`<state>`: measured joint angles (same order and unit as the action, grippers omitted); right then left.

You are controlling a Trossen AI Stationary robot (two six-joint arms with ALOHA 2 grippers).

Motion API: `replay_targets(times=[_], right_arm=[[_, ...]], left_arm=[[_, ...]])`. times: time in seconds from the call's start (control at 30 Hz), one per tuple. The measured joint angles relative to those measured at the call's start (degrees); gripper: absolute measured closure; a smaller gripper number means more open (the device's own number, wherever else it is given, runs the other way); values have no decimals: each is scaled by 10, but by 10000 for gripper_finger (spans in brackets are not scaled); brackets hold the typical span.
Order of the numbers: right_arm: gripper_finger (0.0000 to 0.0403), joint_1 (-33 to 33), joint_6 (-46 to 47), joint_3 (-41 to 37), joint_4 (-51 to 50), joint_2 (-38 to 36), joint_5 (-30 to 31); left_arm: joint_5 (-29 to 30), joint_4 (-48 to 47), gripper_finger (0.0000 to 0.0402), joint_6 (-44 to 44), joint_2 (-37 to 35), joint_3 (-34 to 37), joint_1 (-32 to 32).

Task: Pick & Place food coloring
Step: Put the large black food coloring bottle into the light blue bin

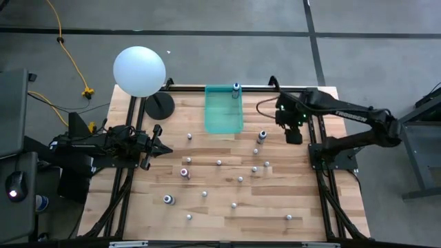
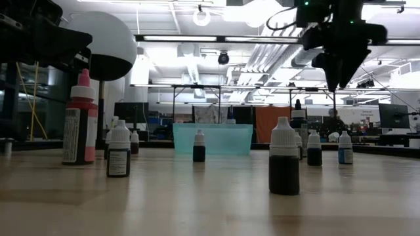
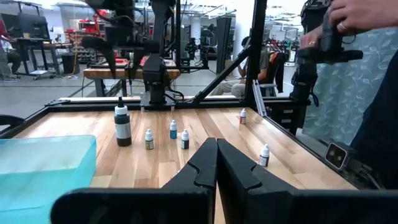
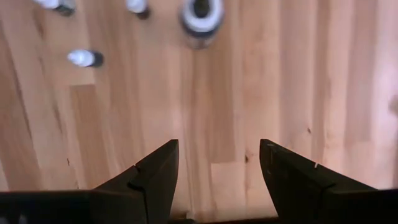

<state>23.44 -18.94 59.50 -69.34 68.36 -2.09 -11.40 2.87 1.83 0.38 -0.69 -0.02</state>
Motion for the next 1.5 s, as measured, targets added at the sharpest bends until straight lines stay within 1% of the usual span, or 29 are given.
replay_targets(times=[0.07,0.17,0.4,0.53,0.63,0.87,1.3,1.5], right_arm=[[190,-13,-8,-3,7,1,-5],[191,-29,-23,1,23,21,-16],[190,-40,-67,40,57,120,-14],[192,-40,-68,57,98,164,-13],[191,-40,-68,60,100,188,-13],[193,-52,-57,61,109,211,-39],[195,-52,-54,61,135,238,-36],[195,-52,-51,61,136,243,-14]], left_arm=[[0,0,401,0,0,0,0],[0,0,401,0,0,0,0],[0,0,401,0,0,0,0],[0,0,401,0,0,0,0],[0,0,401,0,0,0,0],[1,0,401,0,0,0,0],[1,0,401,0,0,0,0],[1,0,401,0,0,0,0]])
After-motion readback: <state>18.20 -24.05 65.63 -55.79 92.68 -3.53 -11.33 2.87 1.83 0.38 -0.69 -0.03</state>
